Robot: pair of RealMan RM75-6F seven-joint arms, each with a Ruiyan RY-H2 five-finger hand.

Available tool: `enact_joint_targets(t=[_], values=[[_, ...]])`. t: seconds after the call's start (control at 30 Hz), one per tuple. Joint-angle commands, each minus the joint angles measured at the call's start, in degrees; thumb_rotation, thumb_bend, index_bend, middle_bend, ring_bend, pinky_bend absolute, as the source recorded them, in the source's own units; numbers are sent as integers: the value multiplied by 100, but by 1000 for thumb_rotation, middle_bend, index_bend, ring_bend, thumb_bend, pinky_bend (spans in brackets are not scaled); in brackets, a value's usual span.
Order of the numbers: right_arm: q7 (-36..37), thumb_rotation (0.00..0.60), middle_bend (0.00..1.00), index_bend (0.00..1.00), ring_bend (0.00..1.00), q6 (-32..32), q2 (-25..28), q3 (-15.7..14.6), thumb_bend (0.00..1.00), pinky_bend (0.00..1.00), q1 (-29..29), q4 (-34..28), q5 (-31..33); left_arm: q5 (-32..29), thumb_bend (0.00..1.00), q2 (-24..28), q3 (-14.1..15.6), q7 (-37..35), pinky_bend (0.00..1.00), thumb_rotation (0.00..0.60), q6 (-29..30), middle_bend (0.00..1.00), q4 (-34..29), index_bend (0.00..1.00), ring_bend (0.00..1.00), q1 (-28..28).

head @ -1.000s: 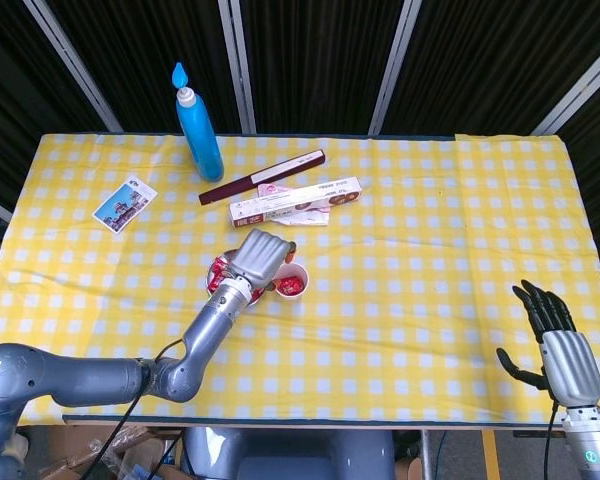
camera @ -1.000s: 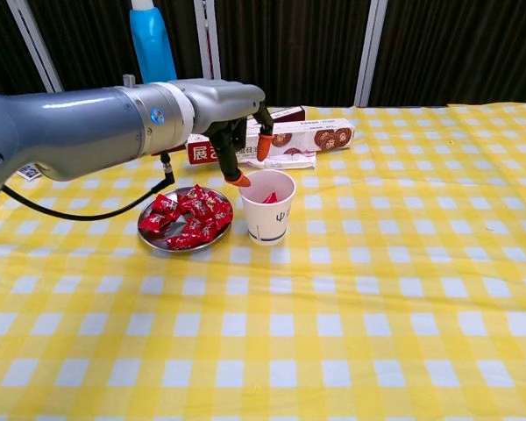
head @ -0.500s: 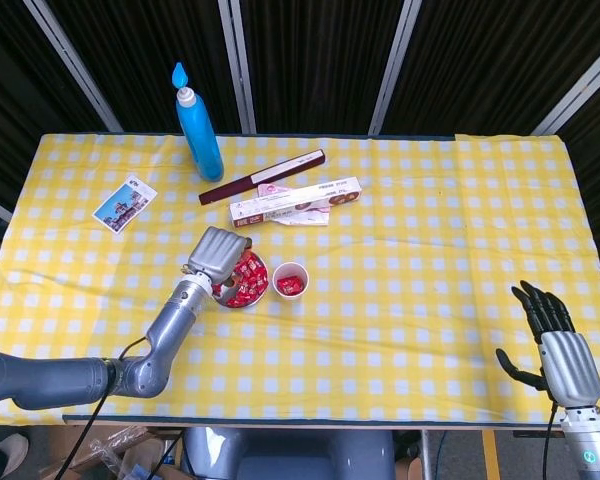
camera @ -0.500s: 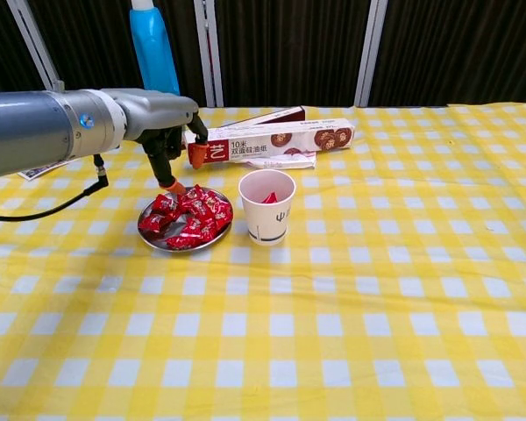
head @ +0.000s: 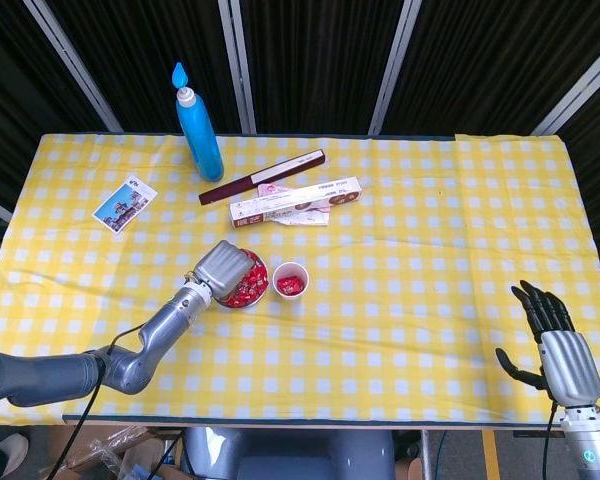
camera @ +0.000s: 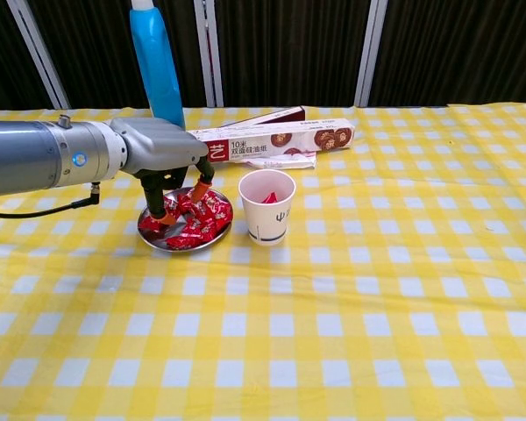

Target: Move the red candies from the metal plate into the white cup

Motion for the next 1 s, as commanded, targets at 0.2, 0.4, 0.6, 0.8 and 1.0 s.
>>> enact_joint_targets(t=[0.2, 0.4, 0.6, 0.8, 1.0], values=[[-1, 600, 0, 0, 0, 4, 3, 13, 387, 0, -4, -5, 30, 520, 252, -257, 112, -505, 1000, 600, -300, 949, 493, 439, 978, 106], [-3, 600, 0, 0, 0, -17, 5, 7, 388, 0, 2, -11, 30, 523, 252, -427, 73, -548, 1000, 600, -281, 948, 669, 417, 978, 138], [4, 600, 0, 0, 0, -23, 9, 13, 388, 0, 3, -15, 46, 594, 252, -583, -49, -647, 1000, 600, -147, 949, 769, 434, 978, 186], [12, 600, 0, 0, 0, -27, 10, 12, 387, 0, 5, -17, 45, 587, 363, -637, -27, -607, 1000, 600, -212, 952, 813, 535, 978, 196], [20, 600, 0, 0, 0, -2, 15, 19, 388, 0, -4, -18, 42, 534, 442, -685, 11, -560, 1000, 600, -233, 955, 874, 600, 978, 249]])
